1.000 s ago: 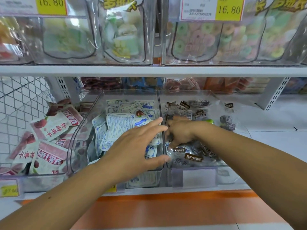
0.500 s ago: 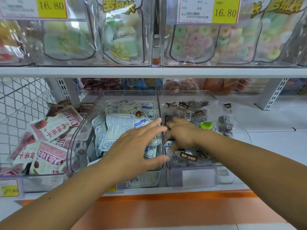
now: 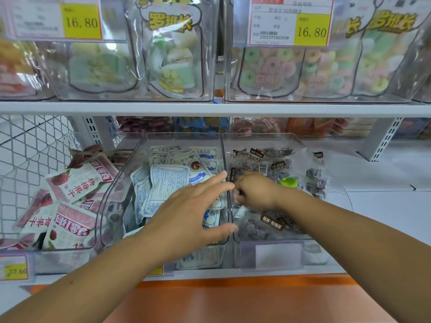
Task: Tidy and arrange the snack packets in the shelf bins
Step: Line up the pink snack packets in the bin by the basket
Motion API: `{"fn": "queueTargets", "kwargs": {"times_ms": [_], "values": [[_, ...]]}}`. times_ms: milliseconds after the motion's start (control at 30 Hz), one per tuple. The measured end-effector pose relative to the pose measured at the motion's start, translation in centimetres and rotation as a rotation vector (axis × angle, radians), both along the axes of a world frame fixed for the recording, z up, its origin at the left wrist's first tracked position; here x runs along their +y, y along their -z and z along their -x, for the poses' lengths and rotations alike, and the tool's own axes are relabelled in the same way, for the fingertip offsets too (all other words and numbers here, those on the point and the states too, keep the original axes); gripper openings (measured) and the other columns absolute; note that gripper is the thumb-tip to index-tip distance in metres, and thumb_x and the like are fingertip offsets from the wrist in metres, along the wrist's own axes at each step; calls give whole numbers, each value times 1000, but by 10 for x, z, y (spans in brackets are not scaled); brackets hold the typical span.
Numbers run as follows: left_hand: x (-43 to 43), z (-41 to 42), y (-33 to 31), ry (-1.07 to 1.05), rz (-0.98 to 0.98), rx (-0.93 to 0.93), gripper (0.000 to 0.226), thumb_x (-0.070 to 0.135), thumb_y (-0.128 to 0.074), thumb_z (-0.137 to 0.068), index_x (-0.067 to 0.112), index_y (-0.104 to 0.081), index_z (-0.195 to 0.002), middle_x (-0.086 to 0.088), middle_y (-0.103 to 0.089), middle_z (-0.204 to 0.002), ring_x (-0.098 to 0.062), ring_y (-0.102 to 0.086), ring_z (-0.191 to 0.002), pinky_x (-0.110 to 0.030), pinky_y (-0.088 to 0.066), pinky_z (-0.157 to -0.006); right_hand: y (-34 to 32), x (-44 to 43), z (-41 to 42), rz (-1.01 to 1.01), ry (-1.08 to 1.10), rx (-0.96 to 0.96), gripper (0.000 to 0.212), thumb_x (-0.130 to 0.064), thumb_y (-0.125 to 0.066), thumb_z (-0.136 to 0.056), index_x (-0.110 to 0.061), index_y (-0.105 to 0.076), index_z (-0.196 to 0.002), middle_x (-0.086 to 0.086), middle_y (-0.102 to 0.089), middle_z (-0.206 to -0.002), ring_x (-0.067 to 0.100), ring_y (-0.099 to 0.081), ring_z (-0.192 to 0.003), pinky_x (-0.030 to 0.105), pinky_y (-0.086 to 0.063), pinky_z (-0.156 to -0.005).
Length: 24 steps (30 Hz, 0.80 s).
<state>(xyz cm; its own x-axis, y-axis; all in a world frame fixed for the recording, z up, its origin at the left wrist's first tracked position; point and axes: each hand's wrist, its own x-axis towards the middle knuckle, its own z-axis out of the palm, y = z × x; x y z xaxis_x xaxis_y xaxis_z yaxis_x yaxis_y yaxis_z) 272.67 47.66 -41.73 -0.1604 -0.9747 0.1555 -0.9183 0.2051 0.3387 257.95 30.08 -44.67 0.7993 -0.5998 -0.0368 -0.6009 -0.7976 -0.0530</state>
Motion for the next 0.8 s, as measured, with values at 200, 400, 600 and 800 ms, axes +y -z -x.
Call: {"fn": "queueTargets", "kwargs": {"times_ms": [200, 400, 600, 800], "values": [[1, 2, -5, 0, -23, 21, 69, 70, -51, -82, 62, -12, -138, 40, 5, -151, 6, -11, -140, -24, -16, -112, -24, 8, 9, -287, 105, -247, 14, -20, -50, -99, -12, -58, -106, -7, -57, -92, 9, -53, -85, 20, -38, -70], [3, 8, -11, -23, -82, 190, 81, 65, -59, -80, 62, -6, -141, 40, -11, -146, 17, -23, -128, -20, -25, -104, -60, 29, 29, -219, 233, -701, 7, -24, -55, -97, -17, -54, -96, -3, -59, -83, 9, -56, -71, 7, -38, -52], [-2, 18, -12, -122, 18, 608, 102, 77, -62, -64, 54, -6, -146, 32, -31, -147, 10, -32, -132, -27, -31, -109, -91, 65, 37, -212, 338, -1124, 19, -20, -55, -97, -25, -54, -78, 1, -63, -71, 26, -70, -66, 39, -56, -65], [4, 27, -29, -102, 145, 728, 50, 43, -71, -83, 43, -50, -128, 23, -62, -118, 7, -56, -109, -23, -46, -93, -99, 100, 29, -506, 354, -1355, 7, -17, -60, -94, -14, -62, -87, 7, -69, -86, 12, -68, -69, 27, -59, -61]]}}
